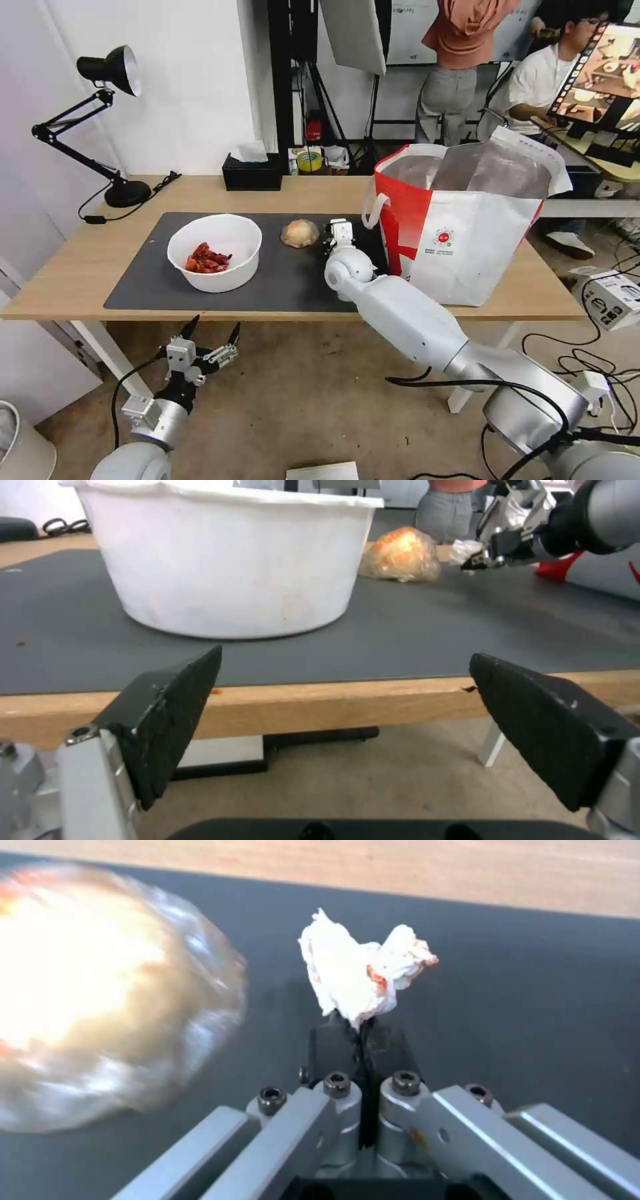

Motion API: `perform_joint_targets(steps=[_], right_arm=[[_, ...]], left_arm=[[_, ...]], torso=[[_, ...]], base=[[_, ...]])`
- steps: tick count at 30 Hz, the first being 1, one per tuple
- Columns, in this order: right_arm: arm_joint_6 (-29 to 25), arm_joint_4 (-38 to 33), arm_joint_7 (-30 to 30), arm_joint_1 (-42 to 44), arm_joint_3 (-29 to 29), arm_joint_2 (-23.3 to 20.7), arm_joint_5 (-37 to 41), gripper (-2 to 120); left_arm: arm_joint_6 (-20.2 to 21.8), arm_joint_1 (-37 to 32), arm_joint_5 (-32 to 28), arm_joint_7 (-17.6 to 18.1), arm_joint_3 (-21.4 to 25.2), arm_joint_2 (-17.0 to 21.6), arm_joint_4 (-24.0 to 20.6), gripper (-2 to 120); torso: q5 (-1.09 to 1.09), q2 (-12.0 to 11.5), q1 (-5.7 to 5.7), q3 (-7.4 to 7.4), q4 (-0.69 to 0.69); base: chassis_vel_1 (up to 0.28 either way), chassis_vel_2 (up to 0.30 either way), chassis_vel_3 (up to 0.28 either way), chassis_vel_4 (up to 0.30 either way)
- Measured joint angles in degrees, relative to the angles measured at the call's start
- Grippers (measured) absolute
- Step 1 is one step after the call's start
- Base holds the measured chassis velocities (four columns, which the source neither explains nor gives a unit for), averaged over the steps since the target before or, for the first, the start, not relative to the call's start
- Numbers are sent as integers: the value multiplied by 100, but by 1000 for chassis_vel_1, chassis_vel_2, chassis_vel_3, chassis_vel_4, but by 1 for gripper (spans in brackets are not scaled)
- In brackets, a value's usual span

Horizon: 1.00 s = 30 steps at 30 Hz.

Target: Pick up the trash from the table and place it into the takeout bag.

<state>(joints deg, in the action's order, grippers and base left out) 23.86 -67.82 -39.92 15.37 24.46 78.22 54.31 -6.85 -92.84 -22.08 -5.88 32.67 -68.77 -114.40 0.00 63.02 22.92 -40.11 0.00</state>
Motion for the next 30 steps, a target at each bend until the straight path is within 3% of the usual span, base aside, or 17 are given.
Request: perform_joint_targets(steps=[13, 21, 30], right_arm=[[-267, -722, 299, 146, 75, -412, 113, 0], [-759, -1877, 932, 506, 5, -1045, 42, 0], [-1417, -2694, 1292, 754, -308, -1479, -359, 0]], left_arm=[[-71, -29, 0, -24, 31, -30, -66, 100], [-71, -71, 43, -11, -7, -45, -103, 100], [-68, -133, 129, 11, -30, -68, -98, 100]], torso=[[0, 0, 0, 0, 0], [0, 2, 0, 0, 0], [1, 2, 0, 0, 0]], base=[[0, 0, 0, 0], [0, 0, 0, 0], [0, 0, 0, 0]])
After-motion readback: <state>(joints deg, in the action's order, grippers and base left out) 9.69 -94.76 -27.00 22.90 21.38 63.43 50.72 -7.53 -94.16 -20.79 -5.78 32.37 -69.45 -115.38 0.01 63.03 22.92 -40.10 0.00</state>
